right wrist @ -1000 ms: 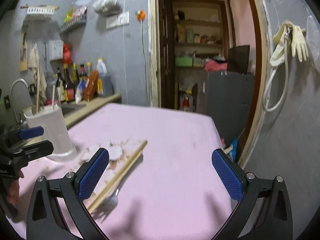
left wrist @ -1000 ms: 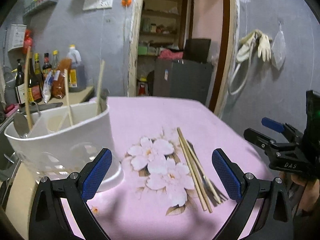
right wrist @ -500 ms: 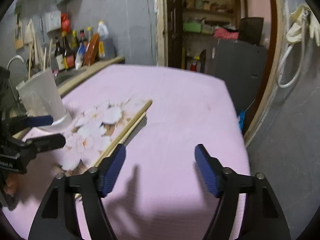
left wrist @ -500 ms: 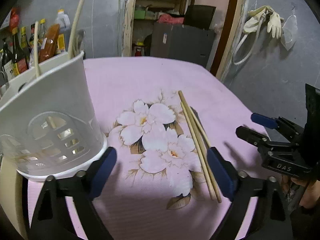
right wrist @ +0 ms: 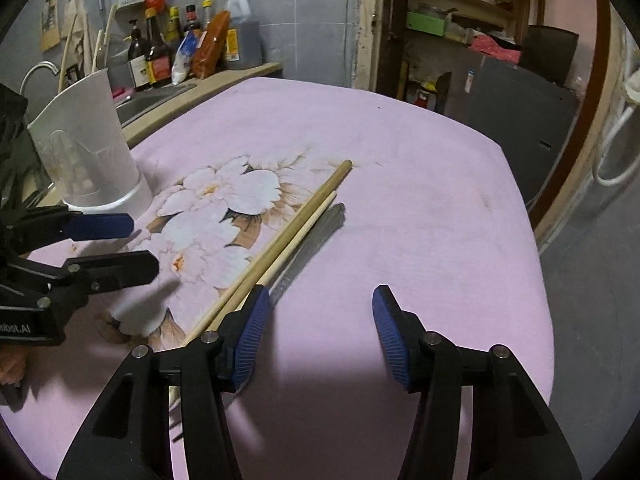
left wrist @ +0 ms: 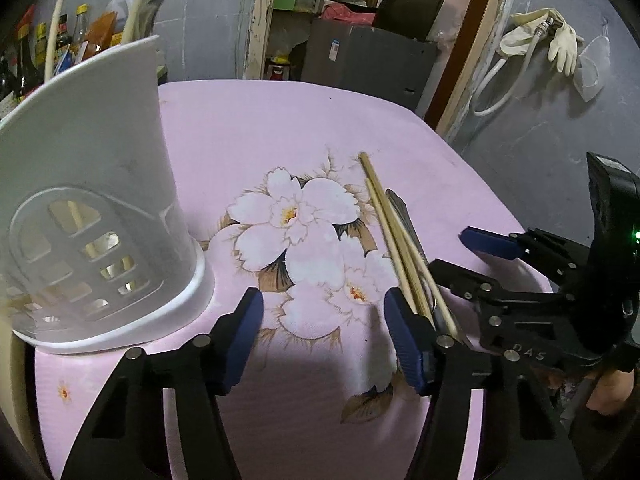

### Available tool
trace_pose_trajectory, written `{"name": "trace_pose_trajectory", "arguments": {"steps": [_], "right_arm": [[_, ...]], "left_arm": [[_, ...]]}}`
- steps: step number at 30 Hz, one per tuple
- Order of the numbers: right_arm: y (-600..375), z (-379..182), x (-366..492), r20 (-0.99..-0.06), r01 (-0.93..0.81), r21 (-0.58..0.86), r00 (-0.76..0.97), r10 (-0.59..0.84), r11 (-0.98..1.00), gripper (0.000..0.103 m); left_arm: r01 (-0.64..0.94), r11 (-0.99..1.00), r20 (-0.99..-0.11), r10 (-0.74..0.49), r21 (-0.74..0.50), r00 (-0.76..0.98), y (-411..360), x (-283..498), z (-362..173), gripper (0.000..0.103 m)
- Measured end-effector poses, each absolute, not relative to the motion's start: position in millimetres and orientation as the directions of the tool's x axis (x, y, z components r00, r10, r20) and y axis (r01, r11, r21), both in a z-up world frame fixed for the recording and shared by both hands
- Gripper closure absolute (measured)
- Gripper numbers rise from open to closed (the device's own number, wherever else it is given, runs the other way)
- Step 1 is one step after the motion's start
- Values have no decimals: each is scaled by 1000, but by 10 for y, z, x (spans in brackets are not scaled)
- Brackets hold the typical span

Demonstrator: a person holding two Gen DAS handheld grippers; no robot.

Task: Organize utensils
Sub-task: 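Move both grippers back toward the remaining chopsticks and metal fork, then grasp a chopstick with the left gripper while the right gripper grasps the metal fork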

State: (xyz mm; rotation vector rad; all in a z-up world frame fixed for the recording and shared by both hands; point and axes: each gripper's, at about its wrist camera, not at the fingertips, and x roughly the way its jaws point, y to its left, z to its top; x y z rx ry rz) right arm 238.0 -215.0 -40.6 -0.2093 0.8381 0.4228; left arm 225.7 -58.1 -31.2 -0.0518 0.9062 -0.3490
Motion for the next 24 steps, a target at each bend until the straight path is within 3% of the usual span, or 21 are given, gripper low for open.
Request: {"name": "trace_pose_trajectory", "arguments": {"steps": [9,12,14,17,24], "right_arm": [[-1957,-460,2476,-775,-464,-95,590,228,881,51],[-1944,-456,2469,-778,-482,-123,589,218,867,66],[-1967,-457,2454,-783,-495,-129,583,218,859,83],[-2039,-449,2413,-787,-502,-142,580,210,853,93],[-2315,-389,2271,-781,-472,-164,599,179,866,97]], "left_arm": [[287,937,-773,-331,-201,541,-583,2284,-345,54],[298,933,-776,-337,-201,533,-614,2293,-338,55],[320,926,-777,-350,-201,523,-653,2297,-321,57],[355,913,-783,-368,-202,501,-739,2323,-309,63],[407,900,-812,-353,-159,465,-1005,2481,-380,73]]}}
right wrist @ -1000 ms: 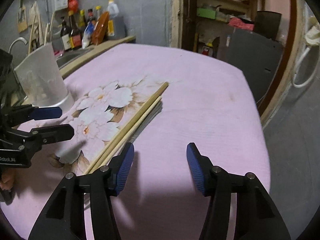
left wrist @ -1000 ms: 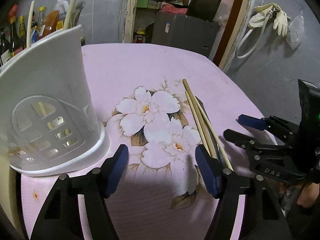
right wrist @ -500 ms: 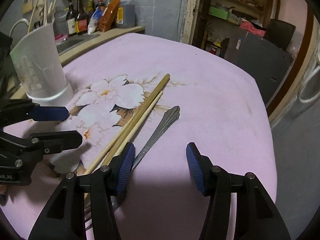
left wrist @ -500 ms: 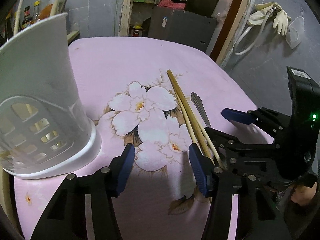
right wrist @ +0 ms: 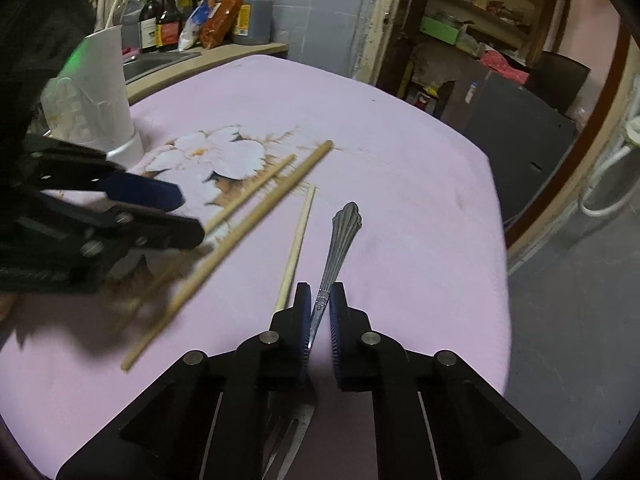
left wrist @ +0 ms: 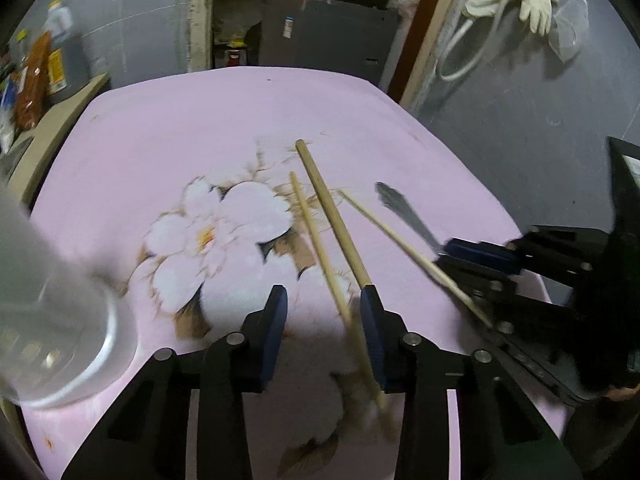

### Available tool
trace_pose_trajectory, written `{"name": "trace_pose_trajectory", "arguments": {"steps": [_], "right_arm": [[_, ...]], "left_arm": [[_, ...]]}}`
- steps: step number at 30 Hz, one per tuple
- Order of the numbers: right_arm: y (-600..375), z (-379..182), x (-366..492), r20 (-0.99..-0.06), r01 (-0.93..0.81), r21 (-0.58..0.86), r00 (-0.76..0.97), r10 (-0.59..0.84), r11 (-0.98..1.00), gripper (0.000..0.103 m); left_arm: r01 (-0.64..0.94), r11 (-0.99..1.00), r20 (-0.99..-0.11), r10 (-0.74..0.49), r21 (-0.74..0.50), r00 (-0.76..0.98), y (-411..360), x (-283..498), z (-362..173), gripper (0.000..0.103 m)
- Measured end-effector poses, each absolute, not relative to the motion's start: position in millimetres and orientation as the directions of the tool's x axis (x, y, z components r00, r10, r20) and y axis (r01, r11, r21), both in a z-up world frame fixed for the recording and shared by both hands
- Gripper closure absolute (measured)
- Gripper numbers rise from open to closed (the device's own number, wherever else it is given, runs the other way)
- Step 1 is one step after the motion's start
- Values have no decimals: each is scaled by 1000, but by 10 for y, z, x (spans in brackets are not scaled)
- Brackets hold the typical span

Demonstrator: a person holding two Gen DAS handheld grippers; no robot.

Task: Organize utensils
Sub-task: 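Grasp a chopstick with the left gripper while the right gripper grasps the metal fork, then lift the chopstick and fork and lower both into the white caddy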

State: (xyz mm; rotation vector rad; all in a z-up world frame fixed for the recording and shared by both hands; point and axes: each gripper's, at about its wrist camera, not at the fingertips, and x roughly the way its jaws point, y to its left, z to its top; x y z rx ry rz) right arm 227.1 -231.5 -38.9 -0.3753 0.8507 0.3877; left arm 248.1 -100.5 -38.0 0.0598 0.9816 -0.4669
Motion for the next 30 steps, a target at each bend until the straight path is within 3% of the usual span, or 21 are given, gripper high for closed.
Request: {"name": "trace_pose_trajectory", "arguments": {"steps": [6,12,16,20,24,30], "right_arm": [[-2479,-361,2249,-775,-433,-127,605,183,892,97],[-2503,-373,2492,-801,-392,-61,568,190,918,95],[-2525,-400,2693,-822,-367,-10,533,202,930,91],[-2511,-405,2799,-843,-366,21,494,213,931,91],[-2421,-385,2727,-852,-388,-40,495,172,921,93],[-2500,-333,2481,-797,-375,-15,564,216,927,95]], "left_arm": [[398,910,-832,-309,-118,460,-1122,2603,-436,86],[383,911,-848,-319,-152,423,-1143,2816,-465,86],[366,920,-858,-297,-141,418,-1128,2867,-453,97],[348,923,-862,-306,-164,404,-1098,2854,-436,100],[328,925,-858,-322,-194,400,-1095,2769,-410,101],[325,921,-807,-354,-214,472,-981,2446,-282,101]]}}
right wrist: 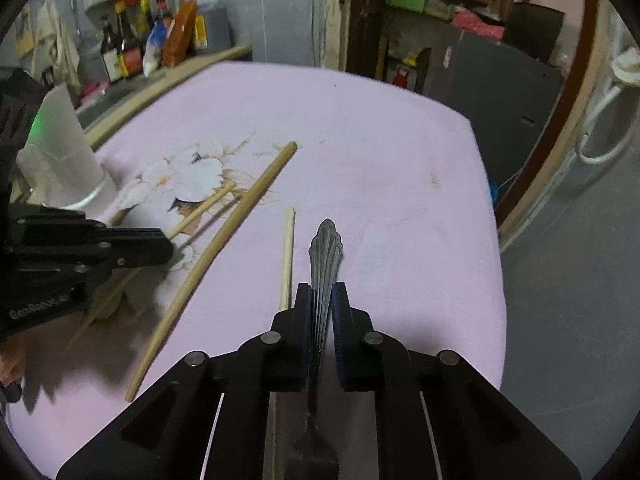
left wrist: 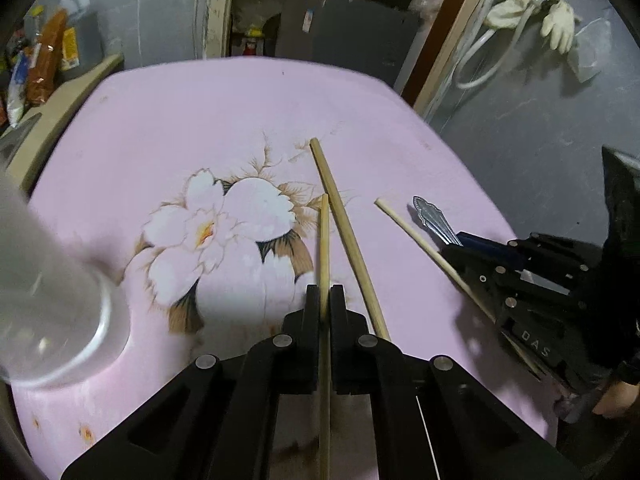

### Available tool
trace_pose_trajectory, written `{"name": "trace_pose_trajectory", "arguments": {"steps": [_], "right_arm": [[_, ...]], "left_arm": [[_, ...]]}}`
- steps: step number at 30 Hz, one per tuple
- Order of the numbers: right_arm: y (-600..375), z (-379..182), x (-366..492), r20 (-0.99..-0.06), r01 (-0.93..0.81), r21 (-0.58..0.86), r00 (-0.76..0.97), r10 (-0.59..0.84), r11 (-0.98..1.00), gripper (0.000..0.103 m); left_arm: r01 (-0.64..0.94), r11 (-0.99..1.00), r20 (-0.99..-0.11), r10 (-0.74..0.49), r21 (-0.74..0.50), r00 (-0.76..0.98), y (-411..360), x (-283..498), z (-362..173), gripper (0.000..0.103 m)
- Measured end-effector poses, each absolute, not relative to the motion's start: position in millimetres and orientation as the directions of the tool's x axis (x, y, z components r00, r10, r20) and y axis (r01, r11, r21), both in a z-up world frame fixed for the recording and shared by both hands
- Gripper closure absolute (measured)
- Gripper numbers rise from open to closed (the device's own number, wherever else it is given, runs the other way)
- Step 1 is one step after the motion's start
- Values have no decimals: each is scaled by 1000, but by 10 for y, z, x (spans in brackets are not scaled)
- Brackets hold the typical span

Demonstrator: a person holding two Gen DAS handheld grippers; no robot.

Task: Organize utensils
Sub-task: 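Lift the chopstick and fork and lower both into the white caddy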

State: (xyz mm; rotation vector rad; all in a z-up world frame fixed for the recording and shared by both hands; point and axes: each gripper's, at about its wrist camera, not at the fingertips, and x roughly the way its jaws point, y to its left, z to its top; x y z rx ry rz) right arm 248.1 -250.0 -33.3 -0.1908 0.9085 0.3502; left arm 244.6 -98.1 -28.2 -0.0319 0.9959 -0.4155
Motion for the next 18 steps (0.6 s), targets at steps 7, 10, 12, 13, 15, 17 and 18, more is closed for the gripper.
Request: {"name": "trace_pose_trajectory", "arguments": {"steps": [7,10,12,13,15,17,18], "right_arm": [[-2512,-72,1847,-582,-356,-30,766,273,934,96],[-2458,59,1655,-479,-349,-48,830,286,936,96],[-2427,126,1565,-420,-348,-53,858,295,936,96],[-2402,160,1524,-390,-347,-55,871,300,936,96],[-2357,215,1468,-340,-347,-59,889,308,936,96],[-2309,268,1422,-296,-347,-61,902,315,936,97],[-2277,296,1406,-276,-348,-62,907,319,935,97]], "left_arm": [[325,922,-637,-382,-211,669,-805,2018,35,101],[320,923,-559,-385,-215,734,-733,1883,154,101],[313,925,-507,-380,-216,774,-676,1799,239,101],[309,926,-485,-377,-217,789,-649,1772,275,101],[302,927,-445,-372,-222,815,-603,1712,332,101],[299,925,-400,-373,-236,837,-533,1677,402,101],[296,925,-391,-370,-237,843,-516,1639,415,101]]}}
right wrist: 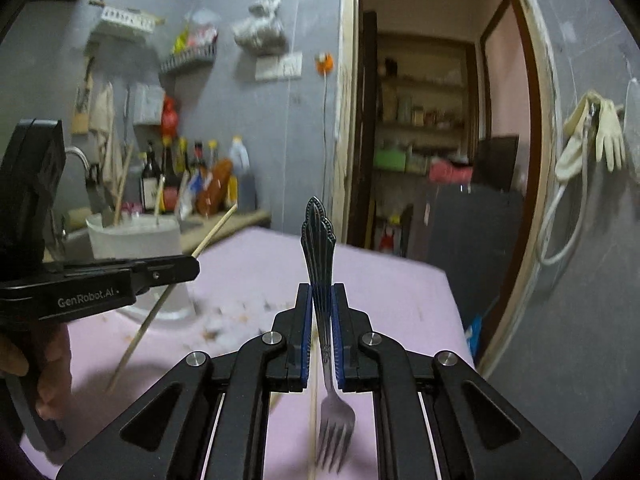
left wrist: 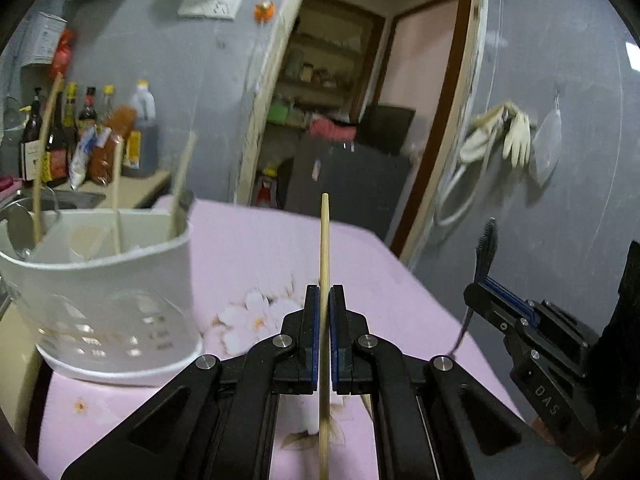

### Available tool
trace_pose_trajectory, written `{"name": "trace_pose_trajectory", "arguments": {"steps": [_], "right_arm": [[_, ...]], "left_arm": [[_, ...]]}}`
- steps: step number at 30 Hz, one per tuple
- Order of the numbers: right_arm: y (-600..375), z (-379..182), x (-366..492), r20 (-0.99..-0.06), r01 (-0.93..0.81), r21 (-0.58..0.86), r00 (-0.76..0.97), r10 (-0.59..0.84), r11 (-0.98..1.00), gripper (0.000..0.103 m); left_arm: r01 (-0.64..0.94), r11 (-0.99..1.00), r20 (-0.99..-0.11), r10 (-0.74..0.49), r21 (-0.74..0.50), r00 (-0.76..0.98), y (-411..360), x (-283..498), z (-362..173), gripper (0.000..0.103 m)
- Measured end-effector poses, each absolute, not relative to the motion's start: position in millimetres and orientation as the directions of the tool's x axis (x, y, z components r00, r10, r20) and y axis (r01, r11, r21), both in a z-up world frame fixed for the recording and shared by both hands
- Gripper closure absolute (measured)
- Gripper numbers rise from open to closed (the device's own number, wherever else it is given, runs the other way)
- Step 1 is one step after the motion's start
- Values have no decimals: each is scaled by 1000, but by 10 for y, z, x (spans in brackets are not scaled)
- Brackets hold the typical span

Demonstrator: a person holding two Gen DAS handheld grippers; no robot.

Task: Organize utensils
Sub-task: 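Lift the chopstick and fork and lower both into the white caddy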

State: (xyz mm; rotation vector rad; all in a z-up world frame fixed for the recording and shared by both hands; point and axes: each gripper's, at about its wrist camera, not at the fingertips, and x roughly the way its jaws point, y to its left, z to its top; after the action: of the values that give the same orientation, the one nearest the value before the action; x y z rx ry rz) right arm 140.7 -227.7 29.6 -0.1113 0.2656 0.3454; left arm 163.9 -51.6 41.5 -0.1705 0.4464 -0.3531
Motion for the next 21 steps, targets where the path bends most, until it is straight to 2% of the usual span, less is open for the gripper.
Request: {"name": "trace_pose_trajectory", "arguments": {"steps": [4,5,7,14,21], "right_arm": [[-2207,384,1364,-230,-362,-57,912,340,930,98],[-2170,405,1371,-224,-365,-61,912,343,929,102],[-2104,440,1393,-219,-372,-65,910,351,926,103],[-1984,474,1446,-235,-396,-40,896,377,917,103],[-1835,790,1438,-167,-442,-18,886,433,897,103]], "left_arm": [[277,929,-363,-353,-246,862,-419,1570,465,101],[272,929,-357,-350,-251,866,-376,1554,480,101],[262,929,-347,-344,-260,873,-337,1550,502,101],[241,927,-312,-328,-286,892,-119,1514,576,101],[215,929,-240,-292,-301,926,184,1545,796,101]]}}
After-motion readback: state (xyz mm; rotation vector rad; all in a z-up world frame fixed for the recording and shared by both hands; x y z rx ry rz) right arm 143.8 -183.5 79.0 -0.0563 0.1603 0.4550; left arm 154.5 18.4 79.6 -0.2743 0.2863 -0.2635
